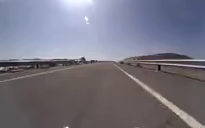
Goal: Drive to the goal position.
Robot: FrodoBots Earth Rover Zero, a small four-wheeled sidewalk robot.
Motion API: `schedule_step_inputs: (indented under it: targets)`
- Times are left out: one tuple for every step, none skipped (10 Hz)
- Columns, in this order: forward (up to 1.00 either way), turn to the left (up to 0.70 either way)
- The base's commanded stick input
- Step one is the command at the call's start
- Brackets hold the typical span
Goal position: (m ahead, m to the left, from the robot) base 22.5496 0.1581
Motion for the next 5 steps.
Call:
schedule_step_inputs:
  targets:
    - [1.0, 0.0]
    - [1.0, 0.0]
    - [1.0, 0.0]
    - [1.0, 0.0]
    - [1.0, 0.0]
